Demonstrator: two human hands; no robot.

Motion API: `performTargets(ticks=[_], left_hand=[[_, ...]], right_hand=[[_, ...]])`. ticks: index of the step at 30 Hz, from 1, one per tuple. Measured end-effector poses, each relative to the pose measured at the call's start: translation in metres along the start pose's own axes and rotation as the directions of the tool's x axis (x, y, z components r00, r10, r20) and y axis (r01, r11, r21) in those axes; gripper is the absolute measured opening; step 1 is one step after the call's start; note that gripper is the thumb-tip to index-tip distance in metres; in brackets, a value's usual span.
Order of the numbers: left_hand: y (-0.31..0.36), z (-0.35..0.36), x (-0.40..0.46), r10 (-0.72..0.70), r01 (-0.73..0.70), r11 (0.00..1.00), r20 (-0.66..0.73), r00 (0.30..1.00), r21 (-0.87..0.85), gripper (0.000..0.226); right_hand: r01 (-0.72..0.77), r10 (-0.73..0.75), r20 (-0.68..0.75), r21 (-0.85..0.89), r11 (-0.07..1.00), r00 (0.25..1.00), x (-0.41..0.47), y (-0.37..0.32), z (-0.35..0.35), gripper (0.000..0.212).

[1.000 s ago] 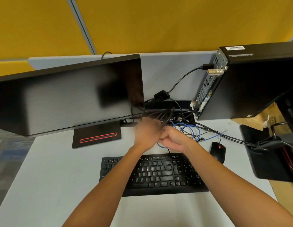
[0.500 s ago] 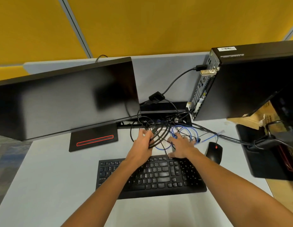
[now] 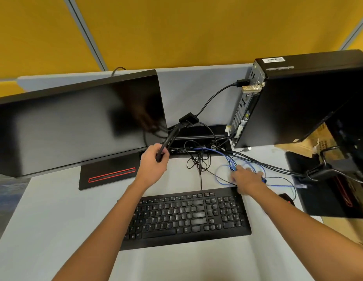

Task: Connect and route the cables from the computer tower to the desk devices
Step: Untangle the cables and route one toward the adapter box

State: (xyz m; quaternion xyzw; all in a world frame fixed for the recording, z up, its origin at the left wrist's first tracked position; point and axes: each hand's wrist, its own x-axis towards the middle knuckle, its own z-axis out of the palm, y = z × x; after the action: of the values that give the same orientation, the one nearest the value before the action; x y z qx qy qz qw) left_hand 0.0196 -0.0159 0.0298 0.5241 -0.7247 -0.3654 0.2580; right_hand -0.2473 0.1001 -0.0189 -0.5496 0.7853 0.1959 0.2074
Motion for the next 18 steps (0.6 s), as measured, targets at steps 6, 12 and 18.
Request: performTargets(ticks=[6, 12, 18], left_hand=[[0.064, 0.006, -0.005, 0.108, -0.086, 0.960, 0.070, 0.992, -0.267, 0.008], [0.030, 0.030, 0.000, 0.021, -0.013, 0.997, 0.105, 0.994, -0.072, 0.022], [-0.004, 0.068, -0.022, -0.031, 0.007, 0.998, 0.417, 0.909, 0.060, 0.033]], right_hand=[[0.434, -0.160, -0.407, 0.786, 0.440, 0.899, 0.002, -0.096, -0.056, 0.062], [-0.060, -0.263, -0.090, 0.857, -0.512, 0.961, -0.010, -0.096, -0.050, 0.041], [-0.081, 0.116, 0.084, 0.996, -0.029, 0.990, -0.006, -0.056, -0.012, 0.018]])
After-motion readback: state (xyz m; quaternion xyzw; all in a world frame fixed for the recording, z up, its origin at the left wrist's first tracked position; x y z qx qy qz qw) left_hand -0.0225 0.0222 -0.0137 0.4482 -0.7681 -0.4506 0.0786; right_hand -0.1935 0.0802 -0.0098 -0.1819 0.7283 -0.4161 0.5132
